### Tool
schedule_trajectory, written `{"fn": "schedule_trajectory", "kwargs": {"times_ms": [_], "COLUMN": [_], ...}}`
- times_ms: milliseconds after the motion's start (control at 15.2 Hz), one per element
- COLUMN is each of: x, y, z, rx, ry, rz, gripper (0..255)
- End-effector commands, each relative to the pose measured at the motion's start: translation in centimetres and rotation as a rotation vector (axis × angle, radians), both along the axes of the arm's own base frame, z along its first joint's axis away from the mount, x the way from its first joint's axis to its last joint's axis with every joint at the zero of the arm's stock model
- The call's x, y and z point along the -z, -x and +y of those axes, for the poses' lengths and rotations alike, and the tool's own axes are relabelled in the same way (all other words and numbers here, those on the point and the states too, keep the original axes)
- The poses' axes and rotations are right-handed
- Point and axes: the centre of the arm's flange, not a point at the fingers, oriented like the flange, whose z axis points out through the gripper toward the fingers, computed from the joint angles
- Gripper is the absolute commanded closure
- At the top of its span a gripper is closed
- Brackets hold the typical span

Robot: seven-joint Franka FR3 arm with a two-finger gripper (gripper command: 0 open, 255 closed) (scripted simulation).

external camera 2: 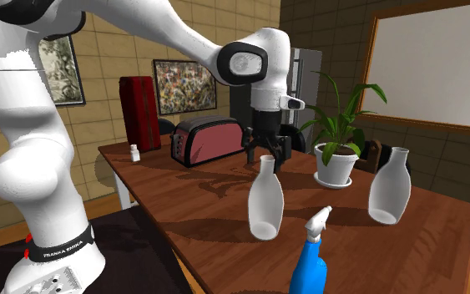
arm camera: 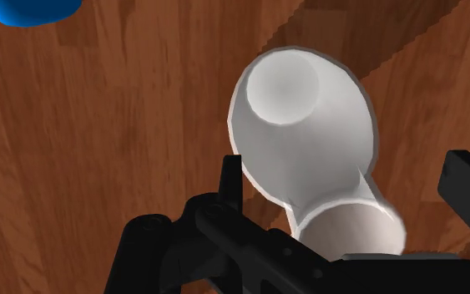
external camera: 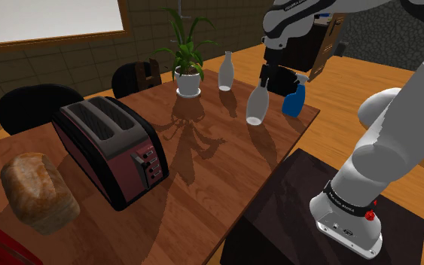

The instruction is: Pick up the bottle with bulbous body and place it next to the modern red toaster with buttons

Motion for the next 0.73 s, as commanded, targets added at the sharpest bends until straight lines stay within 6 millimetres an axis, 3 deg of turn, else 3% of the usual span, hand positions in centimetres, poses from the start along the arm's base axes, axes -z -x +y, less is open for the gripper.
{"fn": "schedule_trajectory", "kwargs": {"times_ms": [0, 462, 528, 660], "x": [0.69, 0.68, 0.68, 0.68], "y": [0.02, 0.01, 0.01, 0.01], "z": [-0.09, -0.09, -0.09, -0.09], "rx": [0.000, 0.000, 0.000, 0.000], "ry": [0.000, 0.000, 0.000, 0.000], "rz": [0.000, 0.000, 0.000, 0.000], "gripper": [0, 0, 255, 255]}}
